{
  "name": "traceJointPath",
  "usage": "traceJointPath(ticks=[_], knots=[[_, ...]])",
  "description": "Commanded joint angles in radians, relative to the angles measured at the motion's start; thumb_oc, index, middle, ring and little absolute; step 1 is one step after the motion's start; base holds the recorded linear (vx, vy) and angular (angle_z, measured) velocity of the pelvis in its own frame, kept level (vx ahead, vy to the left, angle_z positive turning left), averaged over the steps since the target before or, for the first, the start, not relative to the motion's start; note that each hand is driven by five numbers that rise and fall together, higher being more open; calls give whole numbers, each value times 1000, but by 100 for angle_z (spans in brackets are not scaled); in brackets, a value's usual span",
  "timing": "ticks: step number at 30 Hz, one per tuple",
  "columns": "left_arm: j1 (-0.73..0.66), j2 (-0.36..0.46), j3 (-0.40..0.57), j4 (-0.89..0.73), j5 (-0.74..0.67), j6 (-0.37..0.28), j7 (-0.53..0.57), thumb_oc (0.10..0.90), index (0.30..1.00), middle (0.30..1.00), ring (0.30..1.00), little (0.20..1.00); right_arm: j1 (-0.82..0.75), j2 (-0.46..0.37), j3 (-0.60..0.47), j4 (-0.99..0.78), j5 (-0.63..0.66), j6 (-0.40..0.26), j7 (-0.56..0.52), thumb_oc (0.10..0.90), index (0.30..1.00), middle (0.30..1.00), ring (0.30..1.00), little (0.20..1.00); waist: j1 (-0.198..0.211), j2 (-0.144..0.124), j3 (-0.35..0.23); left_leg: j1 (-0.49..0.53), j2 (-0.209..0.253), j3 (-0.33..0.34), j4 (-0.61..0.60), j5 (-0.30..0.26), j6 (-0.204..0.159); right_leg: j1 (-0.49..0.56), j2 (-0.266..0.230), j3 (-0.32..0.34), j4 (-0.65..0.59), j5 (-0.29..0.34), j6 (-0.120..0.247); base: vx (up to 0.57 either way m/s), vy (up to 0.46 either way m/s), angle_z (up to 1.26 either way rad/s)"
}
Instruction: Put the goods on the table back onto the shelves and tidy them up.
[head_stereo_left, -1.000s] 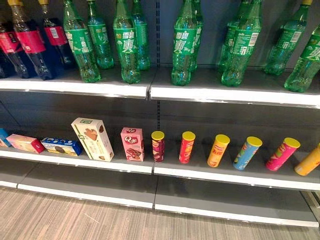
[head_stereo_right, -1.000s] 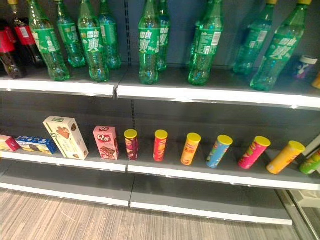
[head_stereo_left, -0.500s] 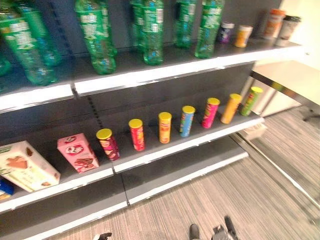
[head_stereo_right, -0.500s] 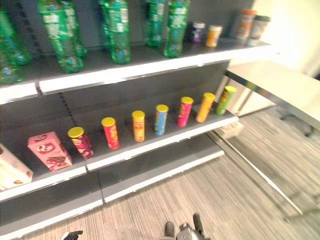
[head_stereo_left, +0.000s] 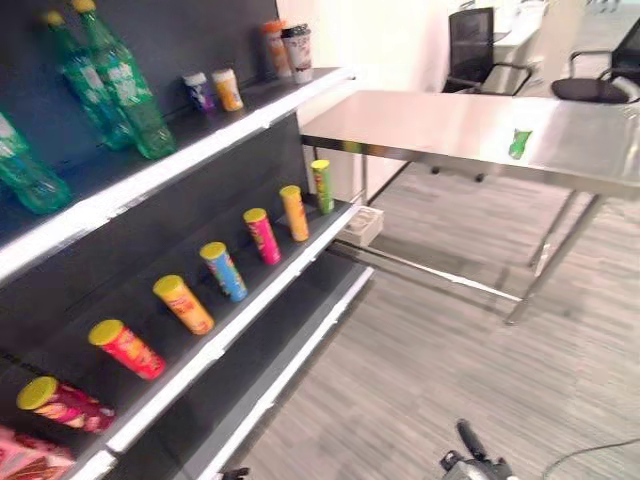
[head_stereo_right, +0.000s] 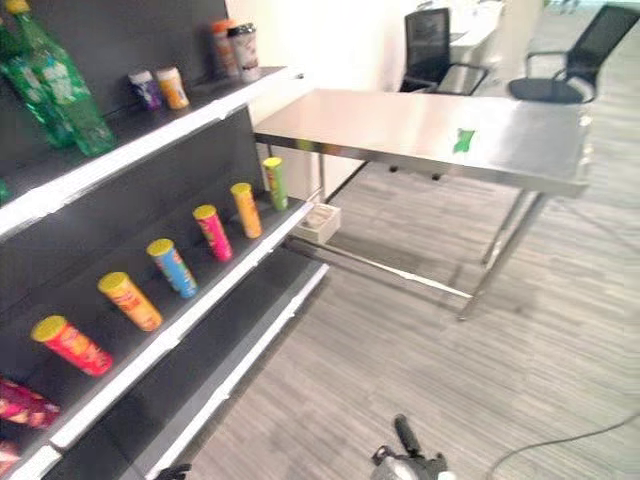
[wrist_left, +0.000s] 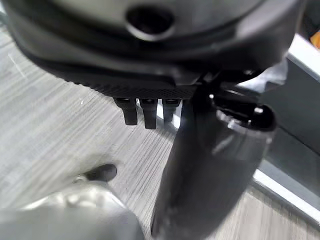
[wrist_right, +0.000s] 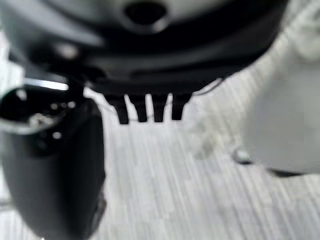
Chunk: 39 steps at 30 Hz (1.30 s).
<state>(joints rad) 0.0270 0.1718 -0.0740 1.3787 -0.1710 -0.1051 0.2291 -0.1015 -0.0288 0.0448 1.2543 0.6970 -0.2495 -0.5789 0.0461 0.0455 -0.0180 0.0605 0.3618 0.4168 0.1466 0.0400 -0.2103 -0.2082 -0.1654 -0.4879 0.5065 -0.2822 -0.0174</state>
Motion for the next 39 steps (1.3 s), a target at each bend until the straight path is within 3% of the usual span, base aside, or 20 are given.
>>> traceJointPath(ticks=[1,2,4,5,6,7,10,11,13,16,20,21,22,23,26,28,29,31,36,39], knots=[[-29,-68,-92,4,8,-24,14,800,900,900,900,900,-88,-59,14,-101,-173,-62,1,800,900,900,900,900,51,-14,72,-45,79,-90,52,271,37,282,-7,60,-527,268,124,87,-267,-39],[-28,-68,-92,4,8,-24,15,800,900,900,900,900,-87,-59,14,-103,-174,-61,0,800,900,900,900,900,49,-12,71,-51,82,-96,59,270,35,284,-4,57,-531,269,122,142,-337,-26],[-29,-58,-112,-74,-57,-44,10,800,900,900,900,900,-86,-86,85,-187,-216,-51,14,800,900,900,900,900,93,-54,97,-203,-94,-266,186,146,127,294,6,113,-572,278,97,132,-283,-28],[-29,-58,-112,-75,-58,-44,10,800,900,900,900,900,-85,-85,85,-187,-216,-50,14,800,900,900,900,900,91,-55,95,-209,-95,-268,192,142,129,292,5,111,-572,278,99,89,-106,-56],[-42,-47,-110,-103,-92,-54,16,800,900,900,900,900,-95,-79,100,-196,-210,-59,23,800,900,900,900,900,111,-66,106,-262,-179,-320,186,73,145,300,9,131,-571,267,103,215,-127,-106],[-57,-41,-102,-104,-118,-57,14,800,900,900,900,900,-96,-70,115,-223,-179,-74,55,800,900,900,900,900,122,-69,109,-294,-240,-291,101,26,160,312,30,134,-561,234,104,318,-152,-104],[-50,-54,-90,-81,-136,-48,-4,800,900,900,900,900,-92,-67,130,-268,-149,-84,86,800,900,900,900,900,138,-67,92,-332,-300,-227,10,66,168,336,67,146,-564,216,99,299,-58,-45],[-55,-68,-73,-55,-165,-42,-24,800,900,900,900,900,-121,-49,150,-269,-159,-91,79,800,900,900,900,900,167,-58,89,-384,-362,-232,-61,119,156,360,117,174,-568,203,93,308,-55,-74],[-48,-58,-41,-45,-222,-44,-34,800,900,900,900,900,-170,-10,183,-255,-189,-91,65,800,900,900,900,900,221,-63,90,-388,-394,-284,-110,131,170,394,167,223,-537,152,79,518,-7,-136],[-62,-39,-18,6,-235,-37,-34,800,900,900,900,900,-169,36,213,-219,-233,-99,68,800,900,900,900,900,226,-106,83,-371,-406,-309,-85,113,216,392,167,226,-450,129,81,351,72,-87],[-43,-18,-7,28,-143,-26,-21,800,900,900,900,900,-144,50,280,-285,-293,-74,116,800,900,900,900,900,214,-137,59,-252,-403,-249,-143,61,244,348,110,205,-215,242,187,296,192,-13],[-43,-18,-7,28,-142,-26,-21,800,900,900,900,900,-144,49,280,-285,-293,-73,115,800,900,900,900,900,215,-135,57,-254,-400,-249,-143,61,243,346,113,206,-217,245,186,301,255,-11],[-41,-1,-17,32,-85,-21,-15,800,900,900,900,900,-121,40,309,-315,-327,-62,145,800,900,900,900,900,195,-127,66,-181,-396,-234,-158,28,260,279,49,152,-17,352,248,269,242,-27],[-47,10,-21,22,-75,-21,-8,800,900,900,900,900,-114,22,330,-351,-362,-48,163,800,900,900,900,900,182,-113,77,-144,-388,-234,-159,12,270,244,17,124,82,396,257,354,301,-35],[-54,44,-42,-26,-29,-29,10,800,900,900,900,900,-81,-35,400,-497,-477,-32,198,800,900,900,900,900,159,-98,89,-62,-380,-251,-197,-13,284,168,-45,42,191,386,239,248,152,14],[-73,65,-88,-73,24,-39,6,800,900,900,900,900,-78,-118,444,-620,-550,-24,244,800,900,900,900,900,138,-113,109,-35,-388,-297,-205,-18,268,122,3,43,4,324,191,192,-70,73],[-87,69,-109,-65,33,-34,-9,800,900,900,900,900,-95,-136,463,-638,-542,-24,257,800,900,900,900,900,132,-137,114,-20,-397,-322,-206,-27,251,113,32,76,-194,305,171,129,-123,114],[-106,64,-110,-47,33,-28,-13,800,900,900,900,900,-102,-130,486,-622,-544,-9,269,800,900,900,900,900,125,-153,110,-1,-402,-350,-219,-39,237,104,58,113,-330,318,166,209,-118,106],[-147,56,-174,-36,149,-21,-18,800,900,900,900,900,-104,-111,527,-565,-575,17,296,800,900,900,900,900,98,-178,87,39,-418,-392,-191,-101,225,122,79,140,-446,358,162,196,-37,62],[-157,54,-186,-74,141,-27,-15,800,900,900,900,900,-67,-143,531,-562,-590,34,321,800,900,900,900,900,89,-171,80,-23,-415,-375,-6,-118,179,169,68,125,-515,368,155,104,71,90]])
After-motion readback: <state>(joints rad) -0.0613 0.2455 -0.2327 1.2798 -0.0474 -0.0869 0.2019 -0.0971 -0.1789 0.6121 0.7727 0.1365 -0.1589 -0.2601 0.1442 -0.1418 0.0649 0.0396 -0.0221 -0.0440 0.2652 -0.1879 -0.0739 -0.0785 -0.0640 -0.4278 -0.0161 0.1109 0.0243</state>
